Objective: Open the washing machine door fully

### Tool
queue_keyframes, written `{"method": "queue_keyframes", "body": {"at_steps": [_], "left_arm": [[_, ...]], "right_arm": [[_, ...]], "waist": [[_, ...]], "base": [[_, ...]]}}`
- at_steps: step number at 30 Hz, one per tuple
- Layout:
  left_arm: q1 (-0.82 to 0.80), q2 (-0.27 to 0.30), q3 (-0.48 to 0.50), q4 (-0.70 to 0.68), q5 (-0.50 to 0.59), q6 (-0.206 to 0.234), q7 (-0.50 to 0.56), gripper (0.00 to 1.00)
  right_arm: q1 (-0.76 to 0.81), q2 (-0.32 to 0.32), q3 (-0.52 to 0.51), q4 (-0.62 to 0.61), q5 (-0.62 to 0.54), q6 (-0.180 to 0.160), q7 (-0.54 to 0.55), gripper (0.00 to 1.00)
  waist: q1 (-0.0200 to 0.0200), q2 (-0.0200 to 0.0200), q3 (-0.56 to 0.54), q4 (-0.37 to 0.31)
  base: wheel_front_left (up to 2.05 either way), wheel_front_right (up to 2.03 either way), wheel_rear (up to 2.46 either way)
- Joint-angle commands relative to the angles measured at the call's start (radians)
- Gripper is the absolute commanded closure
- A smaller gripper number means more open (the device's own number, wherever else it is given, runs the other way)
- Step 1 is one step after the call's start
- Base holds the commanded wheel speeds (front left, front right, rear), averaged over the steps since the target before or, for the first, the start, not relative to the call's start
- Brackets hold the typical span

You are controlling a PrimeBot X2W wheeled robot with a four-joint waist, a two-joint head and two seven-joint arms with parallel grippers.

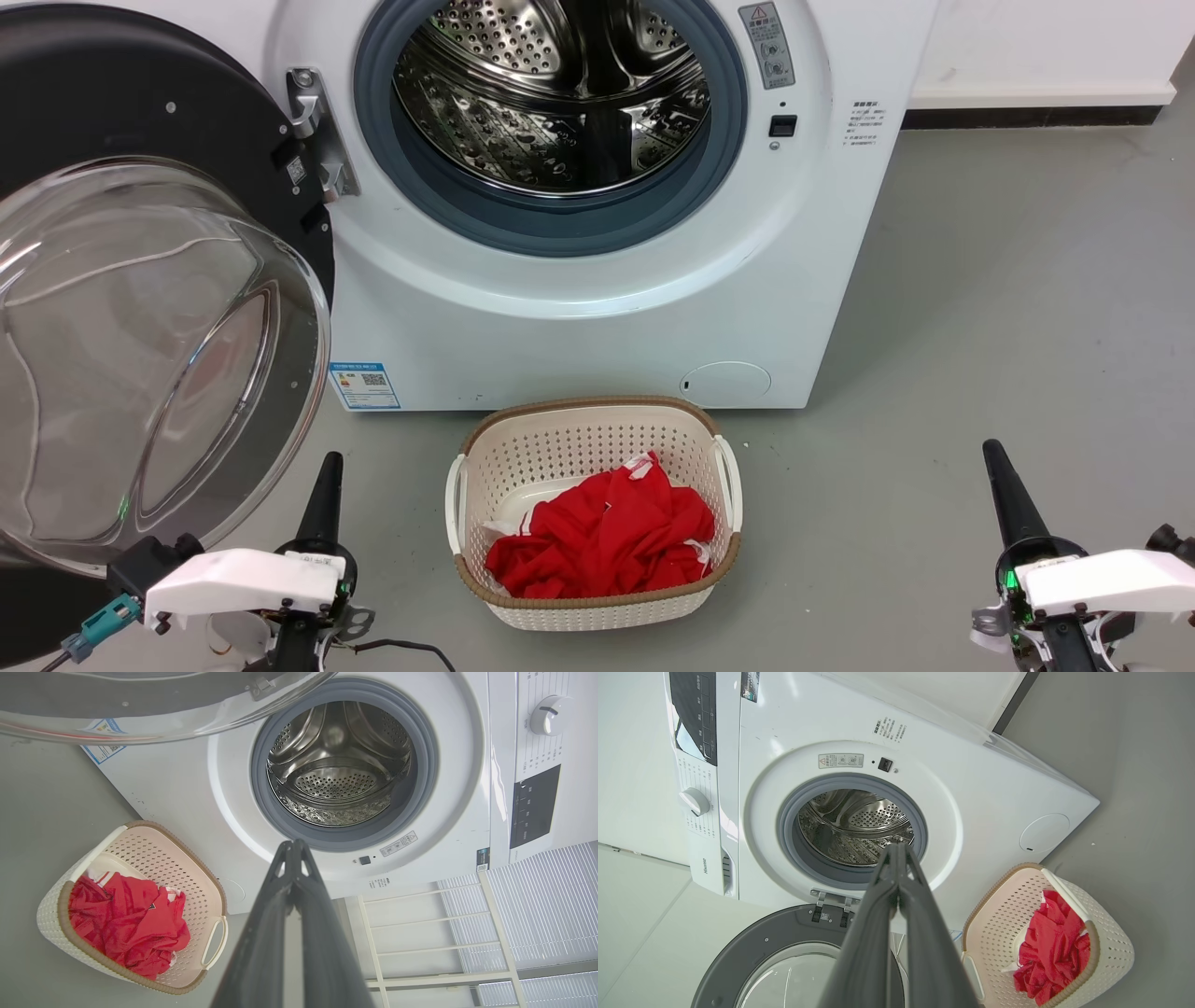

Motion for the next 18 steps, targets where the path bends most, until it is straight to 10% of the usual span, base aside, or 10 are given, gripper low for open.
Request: {"method": "queue_keyframes", "body": {"at_steps": [1, 18], "left_arm": [[-0.011, -0.003, 0.006, -0.010, -0.026, -0.009, 0.007, 1.00], [-0.009, -0.011, 0.026, -0.010, -0.167, -0.029, 0.043, 1.00]], "right_arm": [[-0.021, -0.006, -0.003, -0.001, 0.029, 0.000, 0.006, 1.00], [-0.039, -0.003, -0.015, 0.015, 0.174, 0.000, 0.042, 1.00]], "waist": [[0.0000, 0.0000, 0.000, 0.000], [0.0000, 0.0000, -0.004, 0.003]], "base": [[0.00, 0.00, 0.00], [0.00, 0.00, 0.00]]}}
